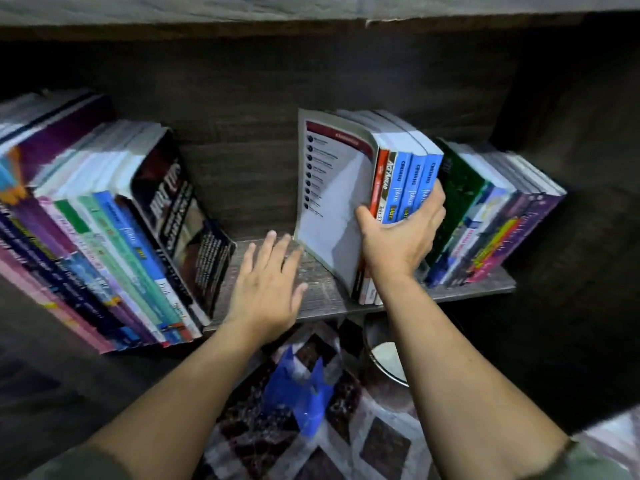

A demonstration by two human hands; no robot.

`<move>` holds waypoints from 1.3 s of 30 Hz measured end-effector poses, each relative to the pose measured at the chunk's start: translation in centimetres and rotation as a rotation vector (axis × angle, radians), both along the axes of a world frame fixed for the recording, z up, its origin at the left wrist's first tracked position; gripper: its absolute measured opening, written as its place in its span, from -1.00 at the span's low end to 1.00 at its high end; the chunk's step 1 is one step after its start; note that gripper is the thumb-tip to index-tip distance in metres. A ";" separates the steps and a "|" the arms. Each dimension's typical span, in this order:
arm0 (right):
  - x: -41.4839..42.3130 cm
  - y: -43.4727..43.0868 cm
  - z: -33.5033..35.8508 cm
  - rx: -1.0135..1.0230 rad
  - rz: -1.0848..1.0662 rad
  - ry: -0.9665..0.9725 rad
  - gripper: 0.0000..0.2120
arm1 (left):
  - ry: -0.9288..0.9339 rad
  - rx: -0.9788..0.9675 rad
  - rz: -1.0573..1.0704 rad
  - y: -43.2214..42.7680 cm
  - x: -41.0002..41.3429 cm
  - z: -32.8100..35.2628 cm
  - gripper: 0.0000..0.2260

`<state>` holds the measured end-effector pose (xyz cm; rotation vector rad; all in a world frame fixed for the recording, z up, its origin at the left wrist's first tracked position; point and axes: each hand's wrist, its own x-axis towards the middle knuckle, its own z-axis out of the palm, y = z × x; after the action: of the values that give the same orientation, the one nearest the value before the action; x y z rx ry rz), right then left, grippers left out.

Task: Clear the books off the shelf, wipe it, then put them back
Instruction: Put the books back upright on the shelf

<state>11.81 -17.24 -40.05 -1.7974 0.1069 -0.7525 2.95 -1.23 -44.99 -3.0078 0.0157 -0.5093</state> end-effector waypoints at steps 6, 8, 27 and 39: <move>1.7 -4.0 -0.1 -0.030 -0.090 0.010 -0.06 | 0.265 -0.024 -0.066 -1.9 2.0 -5.1 -0.24; 1.8 -4.0 -0.2 -0.091 -0.160 0.018 -0.05 | 0.306 -0.070 -0.047 -2.6 2.1 -6.2 -0.19; 2.0 -3.9 2.7 -0.792 -0.366 -0.095 -0.39 | 0.422 -0.126 0.025 -2.9 2.1 -3.3 -0.36; -5.3 8.9 3.0 -0.871 0.545 -0.384 -0.60 | -0.670 0.017 0.312 8.9 -6.5 14.2 -0.76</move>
<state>6.46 -8.38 -37.04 -2.2729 -1.0696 -0.7751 -3.52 7.64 -30.75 -2.5888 -0.4755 -1.4112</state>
